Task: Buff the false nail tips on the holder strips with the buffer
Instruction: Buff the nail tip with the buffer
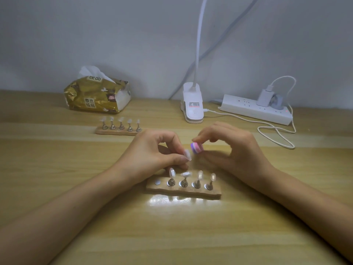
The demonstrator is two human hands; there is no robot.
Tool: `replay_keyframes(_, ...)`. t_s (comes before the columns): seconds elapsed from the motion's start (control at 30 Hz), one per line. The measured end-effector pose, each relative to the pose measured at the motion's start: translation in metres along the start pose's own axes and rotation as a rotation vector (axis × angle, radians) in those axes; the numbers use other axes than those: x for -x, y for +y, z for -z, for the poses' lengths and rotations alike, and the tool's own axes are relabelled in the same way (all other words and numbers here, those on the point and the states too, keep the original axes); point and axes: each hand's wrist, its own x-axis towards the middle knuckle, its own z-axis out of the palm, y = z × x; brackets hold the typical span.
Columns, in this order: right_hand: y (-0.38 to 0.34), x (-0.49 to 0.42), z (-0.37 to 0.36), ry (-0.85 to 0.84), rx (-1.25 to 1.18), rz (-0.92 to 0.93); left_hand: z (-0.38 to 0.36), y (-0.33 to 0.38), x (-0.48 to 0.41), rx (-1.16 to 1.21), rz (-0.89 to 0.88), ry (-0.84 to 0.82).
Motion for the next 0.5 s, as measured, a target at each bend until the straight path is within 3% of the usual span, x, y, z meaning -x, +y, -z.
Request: replay_keyframes(0.5,0.0002,-0.0001,-0.0025,0.012,0.007,0.077,0.0008,-0.0023,-0.0015,-0.011,-0.022,-0.001)
